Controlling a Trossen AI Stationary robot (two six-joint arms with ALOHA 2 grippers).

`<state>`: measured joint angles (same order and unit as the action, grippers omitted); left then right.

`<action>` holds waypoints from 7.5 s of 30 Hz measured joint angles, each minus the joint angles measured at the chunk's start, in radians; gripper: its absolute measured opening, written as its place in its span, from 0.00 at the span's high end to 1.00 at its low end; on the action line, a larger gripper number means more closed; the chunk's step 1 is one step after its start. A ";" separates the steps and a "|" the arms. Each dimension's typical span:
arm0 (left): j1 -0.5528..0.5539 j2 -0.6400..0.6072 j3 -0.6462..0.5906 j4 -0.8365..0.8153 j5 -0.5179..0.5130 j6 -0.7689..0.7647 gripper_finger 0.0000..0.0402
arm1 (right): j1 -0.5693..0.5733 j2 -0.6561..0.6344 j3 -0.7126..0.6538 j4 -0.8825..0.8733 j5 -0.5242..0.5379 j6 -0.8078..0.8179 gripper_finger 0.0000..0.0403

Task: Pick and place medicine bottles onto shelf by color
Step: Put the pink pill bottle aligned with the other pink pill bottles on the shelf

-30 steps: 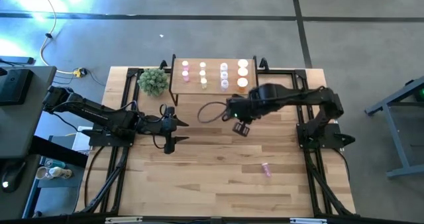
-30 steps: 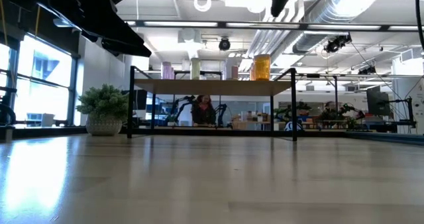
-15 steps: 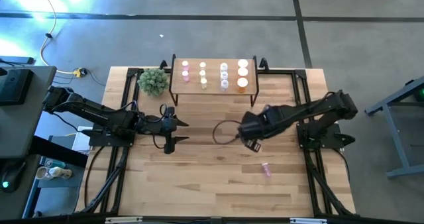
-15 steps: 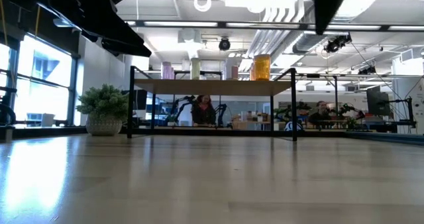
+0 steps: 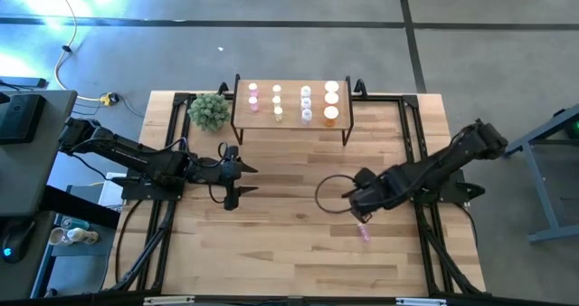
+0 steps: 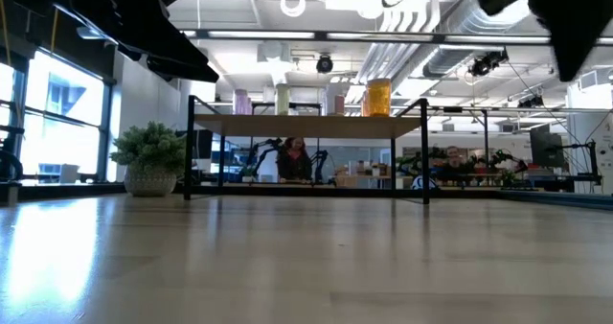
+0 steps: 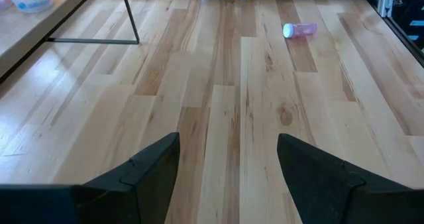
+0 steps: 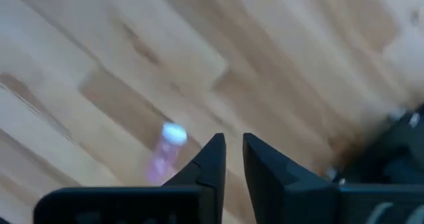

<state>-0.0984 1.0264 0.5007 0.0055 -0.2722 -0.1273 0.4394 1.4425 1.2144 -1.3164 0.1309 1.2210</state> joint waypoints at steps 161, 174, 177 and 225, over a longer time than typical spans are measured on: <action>0.000 0.309 0.000 0.746 0.103 -0.037 0.39 | -0.204 0.386 -0.378 2.213 0.166 -1.067 0.79; 0.001 0.309 0.000 0.738 0.032 -0.038 0.40 | -0.204 0.386 -0.378 2.217 0.147 -1.072 0.79; 0.001 0.312 0.000 0.730 0.026 -0.038 0.44 | -0.205 0.386 -0.378 2.219 0.147 -1.072 0.79; 0.001 0.253 0.000 0.675 0.012 -0.027 0.74 | -0.236 0.282 -0.377 2.072 0.101 -1.061 0.48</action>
<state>-0.0975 1.2796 0.5011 0.6808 -0.2606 -0.1538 0.2031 1.7241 0.8371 0.7560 0.2321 0.1596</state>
